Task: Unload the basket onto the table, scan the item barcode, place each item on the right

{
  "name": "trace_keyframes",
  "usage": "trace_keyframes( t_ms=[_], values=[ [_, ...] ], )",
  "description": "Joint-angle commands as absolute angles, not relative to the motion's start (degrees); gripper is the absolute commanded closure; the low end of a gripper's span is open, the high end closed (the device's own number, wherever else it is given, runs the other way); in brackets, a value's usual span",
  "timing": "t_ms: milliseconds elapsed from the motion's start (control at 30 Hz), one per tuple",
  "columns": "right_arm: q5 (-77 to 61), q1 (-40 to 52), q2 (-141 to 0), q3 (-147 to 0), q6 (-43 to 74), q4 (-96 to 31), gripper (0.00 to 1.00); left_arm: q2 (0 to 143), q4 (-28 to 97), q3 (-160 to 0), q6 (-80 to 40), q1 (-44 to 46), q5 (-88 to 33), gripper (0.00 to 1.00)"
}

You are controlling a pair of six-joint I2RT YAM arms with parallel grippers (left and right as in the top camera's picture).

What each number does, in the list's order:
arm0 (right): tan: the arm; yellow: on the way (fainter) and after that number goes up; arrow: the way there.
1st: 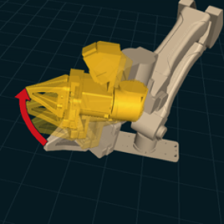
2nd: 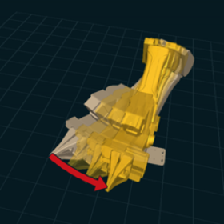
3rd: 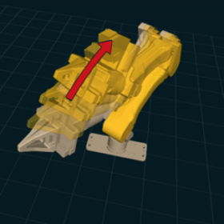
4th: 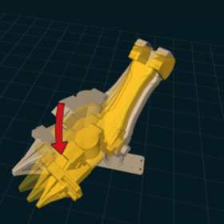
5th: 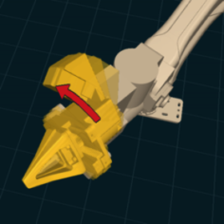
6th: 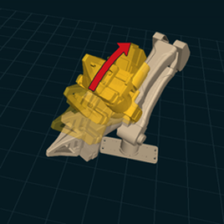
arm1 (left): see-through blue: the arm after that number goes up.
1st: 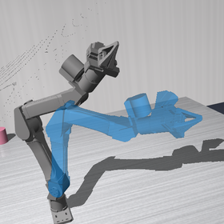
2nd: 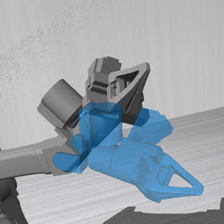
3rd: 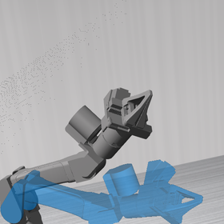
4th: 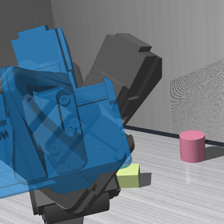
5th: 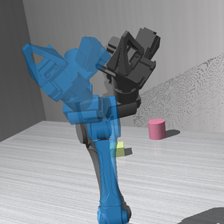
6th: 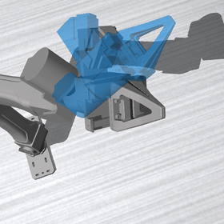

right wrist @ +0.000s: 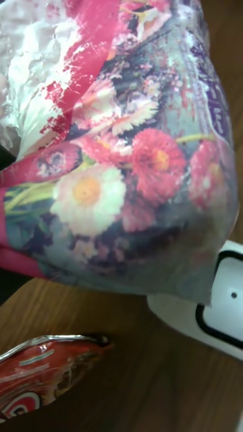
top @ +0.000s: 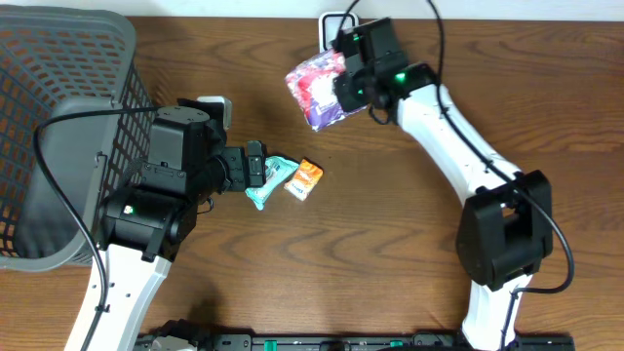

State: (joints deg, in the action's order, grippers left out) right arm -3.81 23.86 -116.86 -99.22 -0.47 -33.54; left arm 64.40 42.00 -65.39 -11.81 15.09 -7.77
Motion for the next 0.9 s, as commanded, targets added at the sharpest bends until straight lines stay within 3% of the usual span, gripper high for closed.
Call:
trace_keyframes(
  t_ms=[0,167,500,867],
  values=[
    [4.82,24.88,-116.66,-99.53,1.61,-31.68,0.99,64.34,42.02,-65.87,-11.49,14.85,-8.10,0.02],
    [6.98,24.38,-116.77,-99.53,11.88,-27.55,0.99,64.34,42.02,-65.87,-11.49,14.85,-8.10,0.02],
    [-0.58,20.10,-119.11,-99.55,35.48,-2.11,0.99,64.34,42.02,-65.87,-11.49,14.85,-8.10,0.02],
    [-2.11,17.19,-127.55,-99.66,41.95,4.05,0.99,64.34,42.02,-65.87,-11.49,14.85,-8.10,0.02]
  ],
)
